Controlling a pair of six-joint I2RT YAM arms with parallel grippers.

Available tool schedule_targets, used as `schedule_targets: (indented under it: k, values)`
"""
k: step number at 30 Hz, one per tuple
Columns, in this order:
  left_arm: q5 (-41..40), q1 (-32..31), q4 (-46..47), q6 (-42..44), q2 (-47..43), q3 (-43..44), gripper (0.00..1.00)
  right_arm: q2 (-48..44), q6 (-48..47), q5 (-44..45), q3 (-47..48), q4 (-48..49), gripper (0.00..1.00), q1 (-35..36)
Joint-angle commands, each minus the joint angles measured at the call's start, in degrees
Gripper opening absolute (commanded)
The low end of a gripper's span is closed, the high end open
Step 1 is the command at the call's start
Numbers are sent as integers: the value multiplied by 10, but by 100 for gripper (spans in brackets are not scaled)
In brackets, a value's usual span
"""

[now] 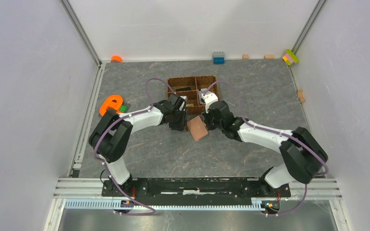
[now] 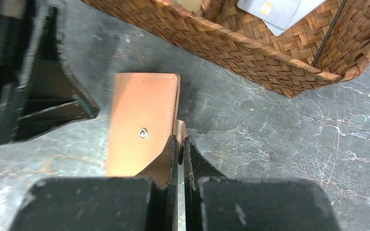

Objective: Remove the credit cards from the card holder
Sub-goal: Open the card holder at the center of the board.

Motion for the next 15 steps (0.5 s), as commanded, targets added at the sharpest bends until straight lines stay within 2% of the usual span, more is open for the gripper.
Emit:
schedule_targets:
  k: [1,4,8,14,15]
  values:
    - [25,-3,18,-3,-51,-12,38,-74,15,-61,-31,60,0,1]
    - [58,-3,59,-8,-95,-40,42,-87,20,-72,-44,72,0,1]
    - [89,-3,120,-18,-152,-83,53,-80,22,-109,-40,73,0,1]
    - [95,-3,128,-23,-156,-89,59,-94,22,-115,-53,89,0,1]
    - [104,-3,129,-23,-150,-87,68,-97,23,-116,-55,91,0,1]
